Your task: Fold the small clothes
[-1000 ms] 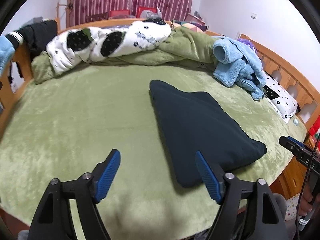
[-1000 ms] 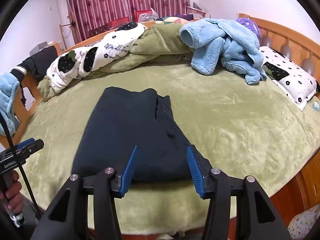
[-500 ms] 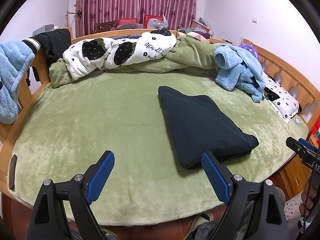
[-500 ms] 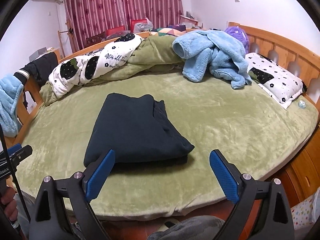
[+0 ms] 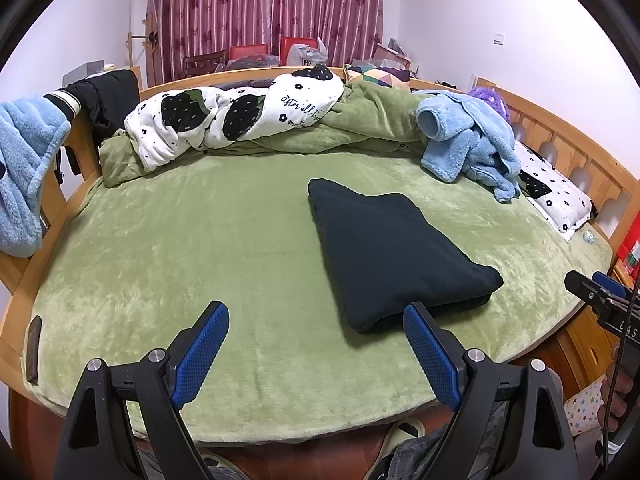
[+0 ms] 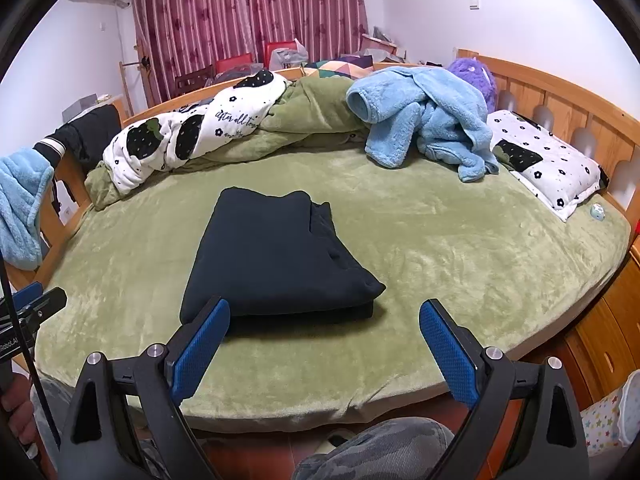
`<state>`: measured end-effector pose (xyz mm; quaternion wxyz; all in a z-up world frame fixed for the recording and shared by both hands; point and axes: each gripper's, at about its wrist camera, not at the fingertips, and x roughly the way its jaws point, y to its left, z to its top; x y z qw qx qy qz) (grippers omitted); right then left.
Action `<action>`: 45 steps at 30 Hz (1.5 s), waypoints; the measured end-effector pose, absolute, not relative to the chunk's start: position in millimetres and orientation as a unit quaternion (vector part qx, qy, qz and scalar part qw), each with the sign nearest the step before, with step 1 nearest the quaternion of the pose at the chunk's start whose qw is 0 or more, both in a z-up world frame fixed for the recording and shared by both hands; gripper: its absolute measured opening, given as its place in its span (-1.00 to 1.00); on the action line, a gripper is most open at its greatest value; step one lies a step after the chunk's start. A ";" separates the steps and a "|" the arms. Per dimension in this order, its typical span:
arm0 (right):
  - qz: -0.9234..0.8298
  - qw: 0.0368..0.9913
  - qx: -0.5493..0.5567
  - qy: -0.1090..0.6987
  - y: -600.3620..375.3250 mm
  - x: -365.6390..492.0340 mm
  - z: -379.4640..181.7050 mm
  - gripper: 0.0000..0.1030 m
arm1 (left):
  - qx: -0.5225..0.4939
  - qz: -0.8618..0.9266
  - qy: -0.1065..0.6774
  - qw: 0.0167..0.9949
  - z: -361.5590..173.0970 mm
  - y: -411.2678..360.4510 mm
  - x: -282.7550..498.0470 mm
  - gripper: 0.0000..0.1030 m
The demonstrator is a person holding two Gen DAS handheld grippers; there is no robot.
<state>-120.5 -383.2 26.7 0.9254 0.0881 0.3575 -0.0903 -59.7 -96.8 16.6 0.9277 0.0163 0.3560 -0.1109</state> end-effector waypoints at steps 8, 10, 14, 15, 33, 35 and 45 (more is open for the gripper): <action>-0.090 0.926 0.090 0.356 -383.7 -125.1 33.1 0.83 | 0.017 -0.117 0.356 0.927 18.6 -101.9 -63.7 0.72; -0.090 0.926 0.090 0.356 -384.0 -125.1 33.1 0.83 | 0.017 -0.116 0.355 0.928 19.1 -102.4 -64.0 0.72; -0.089 0.926 0.091 0.355 -384.1 -125.1 32.9 0.83 | 0.017 -0.115 0.354 0.928 19.1 -104.2 -65.0 0.72; -0.089 0.926 0.091 0.356 -383.9 -125.0 32.8 0.83 | 0.017 -0.115 0.355 0.928 19.0 -103.7 -65.1 0.72; -0.094 0.924 0.085 0.360 -383.1 -126.9 34.8 0.83 | 0.015 -0.114 0.360 0.926 17.3 -105.2 -66.7 0.72; -0.095 0.924 0.085 0.360 -384.6 -127.2 34.3 0.83 | 0.016 -0.114 0.360 0.926 17.1 -105.7 -67.0 0.72; -0.096 0.924 0.084 0.361 -384.4 -127.7 33.7 0.83 | 0.012 -0.111 0.362 0.925 14.8 -104.6 -65.9 0.73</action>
